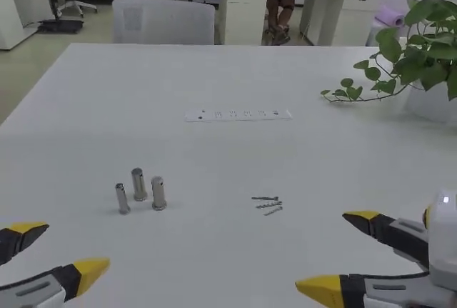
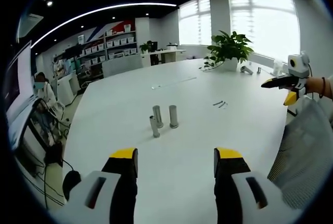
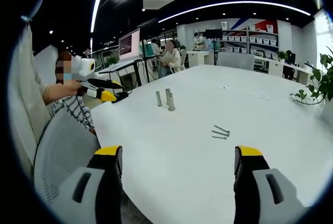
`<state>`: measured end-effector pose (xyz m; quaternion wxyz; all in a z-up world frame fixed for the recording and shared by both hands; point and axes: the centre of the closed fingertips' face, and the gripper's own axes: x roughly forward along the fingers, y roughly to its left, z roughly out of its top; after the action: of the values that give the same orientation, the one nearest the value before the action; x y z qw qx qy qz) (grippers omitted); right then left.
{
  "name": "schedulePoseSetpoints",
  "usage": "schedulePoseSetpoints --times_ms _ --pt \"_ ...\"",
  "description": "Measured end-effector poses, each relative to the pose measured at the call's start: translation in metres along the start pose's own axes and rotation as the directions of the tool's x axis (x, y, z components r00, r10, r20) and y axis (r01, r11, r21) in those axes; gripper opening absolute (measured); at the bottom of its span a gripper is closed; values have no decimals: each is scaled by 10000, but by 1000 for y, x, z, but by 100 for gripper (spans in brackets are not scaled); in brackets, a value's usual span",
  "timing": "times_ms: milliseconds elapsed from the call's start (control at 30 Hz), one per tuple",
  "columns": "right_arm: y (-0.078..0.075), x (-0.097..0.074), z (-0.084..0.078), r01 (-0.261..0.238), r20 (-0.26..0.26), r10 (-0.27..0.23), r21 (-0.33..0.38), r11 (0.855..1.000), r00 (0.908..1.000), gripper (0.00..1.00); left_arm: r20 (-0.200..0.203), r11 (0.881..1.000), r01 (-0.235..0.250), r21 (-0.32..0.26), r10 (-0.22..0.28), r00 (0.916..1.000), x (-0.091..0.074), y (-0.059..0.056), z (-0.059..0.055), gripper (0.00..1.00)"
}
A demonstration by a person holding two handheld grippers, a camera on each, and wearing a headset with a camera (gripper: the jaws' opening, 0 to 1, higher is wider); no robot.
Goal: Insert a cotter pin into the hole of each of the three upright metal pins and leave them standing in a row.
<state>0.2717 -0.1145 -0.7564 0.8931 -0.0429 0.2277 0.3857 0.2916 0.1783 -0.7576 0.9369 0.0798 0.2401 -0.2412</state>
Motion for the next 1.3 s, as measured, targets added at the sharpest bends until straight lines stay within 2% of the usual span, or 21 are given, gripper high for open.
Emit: schedulePoseSetpoints --times_ms 400,600,933,1300 --pt "0 7 4 -88 39 88 -54 9999 10000 89 118 9998 -90 182 88 9999 28 13 6 53" --pt "2 10 5 -144 29 144 -92 9999 9999 88 153 9996 -112 -258 116 9998 42 19 7 50" --pt "7 15 6 -233 -24 233 -18 9997 9997 88 117 9995 -191 -235 194 9997 65 32 10 46" --pt "7 19 10 -227 52 227 126 9997 9997 88 57 9995 -274 -127 275 9996 92 44 6 39"
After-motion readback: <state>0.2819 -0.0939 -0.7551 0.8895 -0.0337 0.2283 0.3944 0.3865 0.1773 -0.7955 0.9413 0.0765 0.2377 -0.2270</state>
